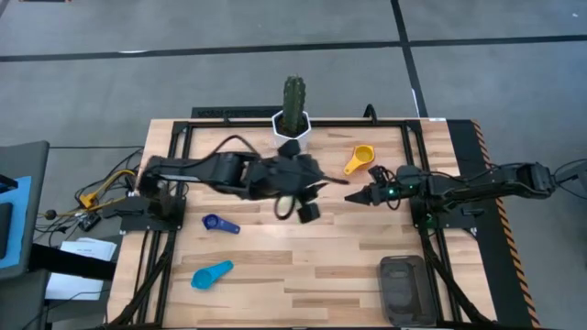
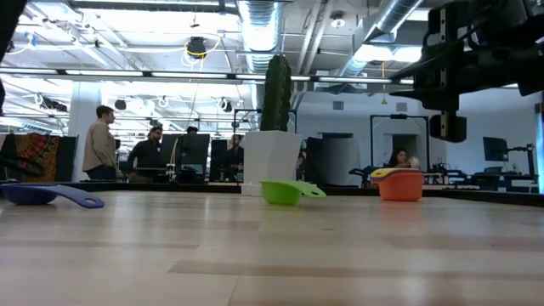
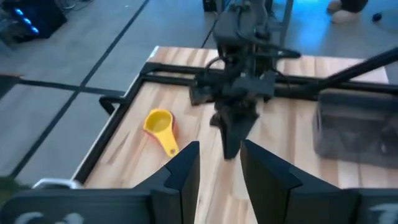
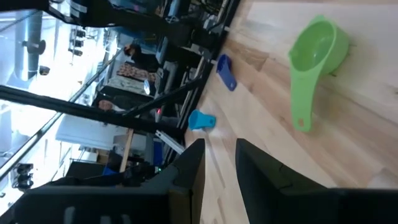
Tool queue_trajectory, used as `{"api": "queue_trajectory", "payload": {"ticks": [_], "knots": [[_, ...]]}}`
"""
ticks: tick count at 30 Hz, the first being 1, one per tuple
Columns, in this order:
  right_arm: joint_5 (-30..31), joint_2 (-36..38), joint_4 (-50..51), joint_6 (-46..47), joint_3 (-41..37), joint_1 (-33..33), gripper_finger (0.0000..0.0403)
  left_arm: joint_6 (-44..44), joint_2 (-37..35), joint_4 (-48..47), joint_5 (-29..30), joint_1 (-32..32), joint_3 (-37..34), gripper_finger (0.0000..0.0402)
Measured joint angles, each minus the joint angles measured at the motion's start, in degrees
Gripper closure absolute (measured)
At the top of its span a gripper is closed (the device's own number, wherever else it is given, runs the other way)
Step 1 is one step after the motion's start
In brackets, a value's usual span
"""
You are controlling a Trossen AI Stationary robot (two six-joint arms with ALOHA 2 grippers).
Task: Nest measuring cups in basket
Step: Stack the green measuring cup on top of the yellow measuring cup
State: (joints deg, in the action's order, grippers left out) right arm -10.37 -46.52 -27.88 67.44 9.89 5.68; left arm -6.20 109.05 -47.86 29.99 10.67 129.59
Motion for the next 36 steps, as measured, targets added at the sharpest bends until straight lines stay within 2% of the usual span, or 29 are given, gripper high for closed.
{"api": "queue_trajectory", "payload": {"ticks": [4,11,16,21,27,31,36], "knots": [[1.6,0.0,-0.1,0.3,0.0,0.9,0.029,-1.4,-8.3,3.6,2.3,0.6,-12.5,0.0295],[4.3,0.0,-0.9,1.6,0.0,2.2,0.029,-6.0,-26.1,22.1,2.0,0.9,-39.2,0.0295],[5.9,0.0,-0.8,2.7,0.0,2.4,0.029,-11.2,-34.7,30.1,2.4,0.9,-53.7,0.0295],[7.2,0.0,-0.7,3.6,0.0,2.4,0.029,-15.6,-38.6,33.9,4.4,0.9,-63.1,0.0295],[7.3,0.0,-0.2,4.6,0.0,2.4,0.029,-21.4,-39.0,35.6,7.9,0.6,-71.2,0.0295],[7.5,0.0,-0.2,4.7,0.0,2.4,0.029,-29.6,-38.7,37.2,8.3,-0.5,-78.1,0.0295],[7.5,0.0,0.0,4.7,0.0,2.4,0.029,-43.2,-38.7,44.3,8.9,-1.7,-87.9,0.0295]]}}
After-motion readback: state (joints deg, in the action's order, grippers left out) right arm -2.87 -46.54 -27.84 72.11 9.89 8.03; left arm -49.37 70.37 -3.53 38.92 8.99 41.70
